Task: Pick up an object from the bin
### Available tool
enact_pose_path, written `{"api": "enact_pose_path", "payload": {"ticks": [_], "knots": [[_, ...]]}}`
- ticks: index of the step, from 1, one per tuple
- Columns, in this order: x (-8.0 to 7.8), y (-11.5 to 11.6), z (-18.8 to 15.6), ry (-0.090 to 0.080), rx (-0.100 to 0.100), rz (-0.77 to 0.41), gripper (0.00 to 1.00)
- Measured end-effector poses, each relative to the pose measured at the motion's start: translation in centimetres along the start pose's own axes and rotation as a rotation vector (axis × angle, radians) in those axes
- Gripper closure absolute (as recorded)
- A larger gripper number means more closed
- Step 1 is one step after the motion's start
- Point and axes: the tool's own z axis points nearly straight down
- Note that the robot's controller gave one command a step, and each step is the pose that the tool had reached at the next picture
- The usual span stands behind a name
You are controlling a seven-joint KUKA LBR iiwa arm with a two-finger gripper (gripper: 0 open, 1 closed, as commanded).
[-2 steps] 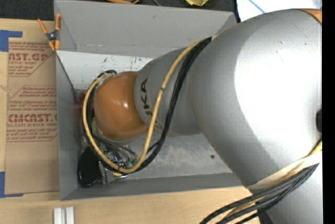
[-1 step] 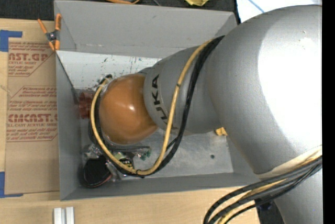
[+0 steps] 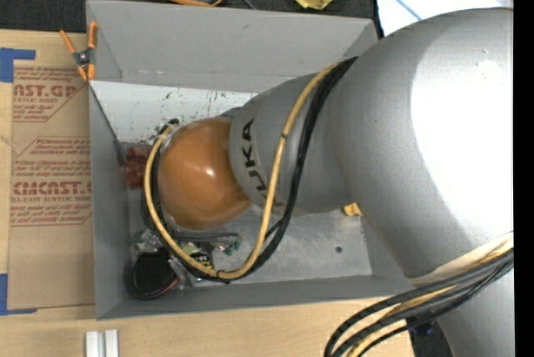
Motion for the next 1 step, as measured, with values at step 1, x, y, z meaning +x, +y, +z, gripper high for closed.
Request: {"api": "enact_pose_path", "payload": {"ticks": [1], "knots": [[0.01, 0.02, -0.29, 0.000, 0.000, 0.000, 1.00]]}}
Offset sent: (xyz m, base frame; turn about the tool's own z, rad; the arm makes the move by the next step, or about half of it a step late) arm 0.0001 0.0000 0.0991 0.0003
